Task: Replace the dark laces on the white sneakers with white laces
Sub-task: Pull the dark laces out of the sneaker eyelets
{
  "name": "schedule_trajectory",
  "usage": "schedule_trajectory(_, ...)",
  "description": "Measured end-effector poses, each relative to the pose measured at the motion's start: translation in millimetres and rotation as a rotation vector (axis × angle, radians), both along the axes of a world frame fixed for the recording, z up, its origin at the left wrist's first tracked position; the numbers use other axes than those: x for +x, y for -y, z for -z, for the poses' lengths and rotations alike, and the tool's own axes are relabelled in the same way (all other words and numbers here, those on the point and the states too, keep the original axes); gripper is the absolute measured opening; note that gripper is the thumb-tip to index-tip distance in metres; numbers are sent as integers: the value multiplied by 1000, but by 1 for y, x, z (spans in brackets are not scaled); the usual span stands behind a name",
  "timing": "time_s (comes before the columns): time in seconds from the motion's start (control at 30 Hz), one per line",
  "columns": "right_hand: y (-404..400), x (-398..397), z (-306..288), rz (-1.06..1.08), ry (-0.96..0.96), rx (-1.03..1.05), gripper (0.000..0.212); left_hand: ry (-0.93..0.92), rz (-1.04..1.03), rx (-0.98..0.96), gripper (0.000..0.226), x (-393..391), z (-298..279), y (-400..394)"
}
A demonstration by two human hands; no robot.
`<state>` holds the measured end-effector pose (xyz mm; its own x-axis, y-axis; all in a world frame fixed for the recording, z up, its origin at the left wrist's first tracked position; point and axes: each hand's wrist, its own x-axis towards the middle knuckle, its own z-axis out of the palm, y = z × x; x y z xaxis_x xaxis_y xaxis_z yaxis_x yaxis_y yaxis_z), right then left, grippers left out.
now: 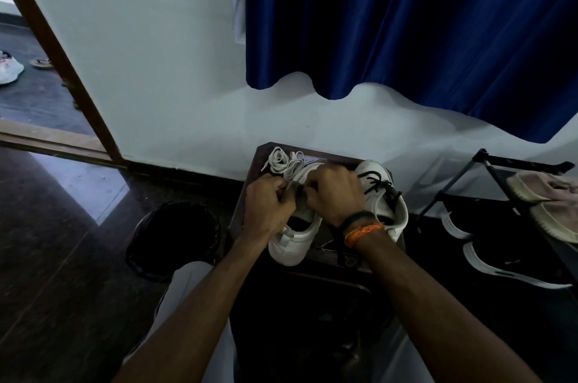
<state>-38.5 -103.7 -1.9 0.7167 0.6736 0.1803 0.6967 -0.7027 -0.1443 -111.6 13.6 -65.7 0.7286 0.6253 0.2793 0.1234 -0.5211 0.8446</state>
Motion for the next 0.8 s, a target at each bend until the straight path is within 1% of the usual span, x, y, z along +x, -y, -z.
schedule_trajectory(0.07,8,6,-4,63,-82,112,10,3,-19,-17,35,1,2,-1)
schedule_trajectory(0.17,21,13,-19,139,-146,307,3,15,-19,1,42,-1,1,-2)
schedule_trajectory(0.23,30,20,-31,219,-268,509,1,1,1,-6,40,-1,1,-2)
schedule_trajectory(0.27,35,25,-34,269,-337,620,4,-8,12,-8,37,-2,1,-2)
schedule_trajectory(0.3,40,31,-37,321,-370,701,7,-13,26,2,32,-2,0,-2)
schedule_trajectory(0.33,45,35,-41,356,-354,716,8,-17,44,21,26,-1,-1,-2)
schedule_trajectory(0.37,50,38,-44,381,-318,663,6,-21,66,41,18,-1,-2,-2)
schedule_trajectory(0.4,55,40,-49,385,-310,563,7,-19,91,61,11,-1,-4,-3)
schedule_trajectory(0.43,57,38,-52,374,-360,441,10,-14,120,83,9,-1,-4,-5)
schedule_trajectory(0.47,57,35,-53,342,-456,321,12,-11,156,109,13,0,-4,-7)
schedule_trajectory(0.53,55,27,-50,270,-620,95,12,-38,242,176,29,2,-5,-10)
schedule_trajectory(0.6,51,23,-42,243,-631,-48,9,-77,321,217,40,4,-9,-11)
schedule_trajectory(0.63,50,21,-37,245,-596,-74,10,-97,356,227,40,6,-12,-11)
schedule_trajectory(0.67,48,19,-34,246,-523,-60,13,-115,375,240,37,8,-14,-11)
schedule_trajectory(0.7,46,15,-31,248,-456,-22,14,-128,372,262,32,10,-16,-10)
schedule_trajectory(0.73,45,10,-27,252,-430,43,10,-129,352,284,28,11,-18,-11)
schedule_trajectory(0.77,44,4,-24,251,-460,137,4,-123,326,301,24,12,-18,-12)
schedule_trajectory(0.8,41,-2,-20,257,-540,216,7,-112,310,312,21,13,-18,-13)
